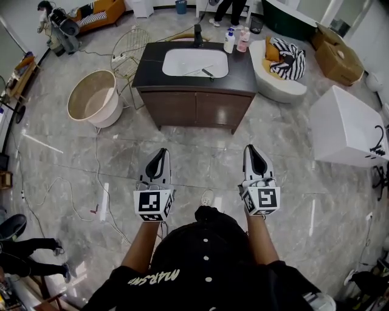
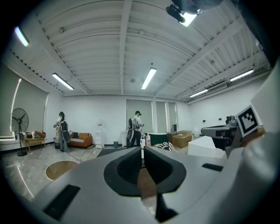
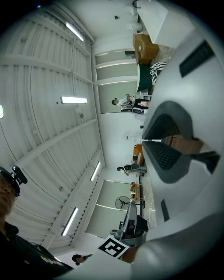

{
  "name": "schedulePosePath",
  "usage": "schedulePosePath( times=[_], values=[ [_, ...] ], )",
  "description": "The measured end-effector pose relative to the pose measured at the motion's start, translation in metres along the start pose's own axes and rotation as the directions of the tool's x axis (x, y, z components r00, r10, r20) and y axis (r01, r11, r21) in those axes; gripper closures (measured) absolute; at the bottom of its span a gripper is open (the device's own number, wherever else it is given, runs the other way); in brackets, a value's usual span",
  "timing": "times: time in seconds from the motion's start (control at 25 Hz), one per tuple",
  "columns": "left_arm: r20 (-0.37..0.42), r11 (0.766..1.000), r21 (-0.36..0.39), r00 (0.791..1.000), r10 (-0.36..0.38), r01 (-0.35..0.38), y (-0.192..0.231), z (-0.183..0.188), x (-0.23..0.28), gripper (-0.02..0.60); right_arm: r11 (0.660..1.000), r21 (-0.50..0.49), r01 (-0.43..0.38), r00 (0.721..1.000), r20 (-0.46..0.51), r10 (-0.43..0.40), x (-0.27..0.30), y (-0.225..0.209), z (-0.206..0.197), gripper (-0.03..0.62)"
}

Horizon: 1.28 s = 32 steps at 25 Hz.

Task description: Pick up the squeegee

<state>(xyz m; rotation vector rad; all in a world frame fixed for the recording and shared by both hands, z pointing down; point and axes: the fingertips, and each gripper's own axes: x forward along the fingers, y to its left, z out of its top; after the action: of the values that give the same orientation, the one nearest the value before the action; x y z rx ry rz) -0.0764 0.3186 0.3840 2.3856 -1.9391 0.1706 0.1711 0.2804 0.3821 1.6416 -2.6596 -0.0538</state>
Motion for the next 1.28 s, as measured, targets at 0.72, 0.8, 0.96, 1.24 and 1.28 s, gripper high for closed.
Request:
schedulePosePath(
  times=[0.72, 0.8, 0.96, 1.24, 1.28],
  values=[
    [-0.016, 0.998, -0.041, 0.998, 0.057, -0.057, 0.020, 0.007, 0.134, 0.560, 0.998, -0.012, -0.069, 0.997, -0.041, 0.068, 0.131, -0.074, -0.015, 0.595],
    [-0.019, 0.998, -0.042, 0.998, 0.056, -0.056, 0.022, 0.009, 0.144, 0.558, 0.997, -0.009, -0.071, 0.996, -0.046, 0.071, 0.139, -0.078, -0.016, 0.595],
    [-0.029, 0.997, -0.055, 0.998, 0.048, -0.049, 0.030, 0.005, 0.170, 0.558, 0.998, -0.005, -0.062, 0.996, -0.070, 0.061, 0.162, -0.089, -0.026, 0.595],
    [-0.036, 0.998, -0.064, 0.999, 0.014, -0.016, 0.055, -0.001, 0.252, 0.558, 0.999, -0.016, -0.031, 0.997, -0.071, 0.030, 0.233, -0.115, -0.034, 0.595],
    [-0.031, 0.998, -0.062, 0.999, 0.009, -0.011, 0.060, 0.002, 0.267, 0.558, 0.999, -0.018, -0.029, 0.997, -0.072, 0.028, 0.246, -0.119, -0.035, 0.595]
  ],
)
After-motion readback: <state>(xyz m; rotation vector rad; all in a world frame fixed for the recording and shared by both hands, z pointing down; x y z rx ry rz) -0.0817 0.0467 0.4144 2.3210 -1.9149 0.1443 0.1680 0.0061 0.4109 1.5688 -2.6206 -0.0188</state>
